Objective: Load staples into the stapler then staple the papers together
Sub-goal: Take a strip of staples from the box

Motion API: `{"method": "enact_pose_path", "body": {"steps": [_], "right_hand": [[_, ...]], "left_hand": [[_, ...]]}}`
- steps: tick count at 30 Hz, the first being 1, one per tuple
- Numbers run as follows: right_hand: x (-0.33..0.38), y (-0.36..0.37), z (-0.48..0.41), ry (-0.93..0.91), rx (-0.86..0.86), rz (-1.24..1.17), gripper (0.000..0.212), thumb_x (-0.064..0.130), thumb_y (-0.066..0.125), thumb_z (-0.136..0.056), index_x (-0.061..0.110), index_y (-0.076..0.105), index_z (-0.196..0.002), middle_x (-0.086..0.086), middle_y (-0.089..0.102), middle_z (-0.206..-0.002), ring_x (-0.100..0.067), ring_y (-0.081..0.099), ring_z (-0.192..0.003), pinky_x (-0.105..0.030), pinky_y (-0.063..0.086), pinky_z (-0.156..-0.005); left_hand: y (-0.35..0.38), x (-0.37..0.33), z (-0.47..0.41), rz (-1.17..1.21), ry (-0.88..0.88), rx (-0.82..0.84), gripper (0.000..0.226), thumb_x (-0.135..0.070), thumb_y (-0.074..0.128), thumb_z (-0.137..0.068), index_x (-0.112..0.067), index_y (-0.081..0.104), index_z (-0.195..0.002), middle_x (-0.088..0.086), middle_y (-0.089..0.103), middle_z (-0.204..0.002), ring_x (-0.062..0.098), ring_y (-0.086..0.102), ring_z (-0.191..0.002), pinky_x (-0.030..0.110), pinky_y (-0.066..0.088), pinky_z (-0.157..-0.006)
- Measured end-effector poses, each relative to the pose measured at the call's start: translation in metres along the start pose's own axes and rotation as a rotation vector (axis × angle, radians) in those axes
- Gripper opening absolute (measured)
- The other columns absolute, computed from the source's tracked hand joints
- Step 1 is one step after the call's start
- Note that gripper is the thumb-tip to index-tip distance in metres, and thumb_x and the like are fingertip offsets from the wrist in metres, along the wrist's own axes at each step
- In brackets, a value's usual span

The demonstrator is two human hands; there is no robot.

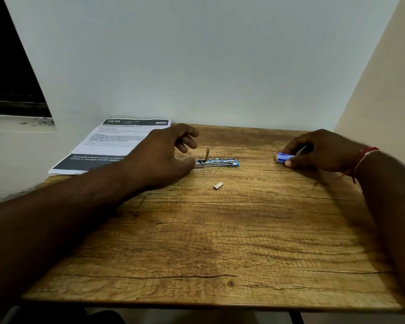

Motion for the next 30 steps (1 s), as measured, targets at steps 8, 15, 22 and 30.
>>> {"method": "enact_pose_path", "body": {"steps": [8,15,22,30], "right_hand": [[0.098,0.023,0.020,-0.380,-0.159,-0.212,0.027,0.034,0.097,-0.081,0.031,0.084,-0.104,0.008,0.082,-0.094,-0.012,0.073,-0.080,-0.028,0.056,-0.078],[0.140,0.065,0.032,-0.640,-0.192,-0.299,0.022,0.023,0.096,-0.081,0.021,0.081,-0.097,0.005,0.078,-0.086,-0.006,0.066,-0.066,-0.028,0.057,-0.063],[0.138,0.066,0.029,-0.658,-0.210,-0.297,0.025,0.034,0.096,-0.081,0.023,0.083,-0.099,0.009,0.079,-0.090,-0.008,0.070,-0.071,-0.024,0.056,-0.066],[0.140,0.068,0.029,-0.676,-0.250,-0.277,0.027,0.034,0.098,-0.081,0.020,0.085,-0.100,0.013,0.079,-0.092,-0.007,0.075,-0.081,-0.017,0.054,-0.071]], "left_hand": [[-0.009,-0.020,0.001,0.194,-0.035,-0.146,0.013,-0.029,0.085,-0.098,-0.022,0.075,-0.103,-0.006,0.077,-0.089,0.008,0.068,-0.072,0.030,0.057,-0.070],[0.023,-0.033,0.014,0.628,-0.257,0.098,0.026,-0.018,0.073,-0.108,0.006,0.076,-0.100,0.029,0.080,-0.091,0.020,0.075,-0.069,0.027,0.065,-0.068],[0.027,-0.027,0.016,0.788,-0.377,0.092,0.011,-0.001,0.081,-0.099,0.003,0.073,-0.106,0.029,0.080,-0.088,0.020,0.075,-0.066,0.031,0.067,-0.070],[0.027,-0.021,0.015,0.885,-0.480,0.111,0.028,-0.004,0.083,-0.097,0.002,0.074,-0.122,0.018,0.082,-0.088,0.018,0.078,-0.075,0.032,0.069,-0.075]]}}
Point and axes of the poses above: each hand's wrist, its own z-axis away from the middle knuckle, its own y-axis out of the palm, x = y × z, the point moved 5 cm from there along -z, towards the middle knuckle
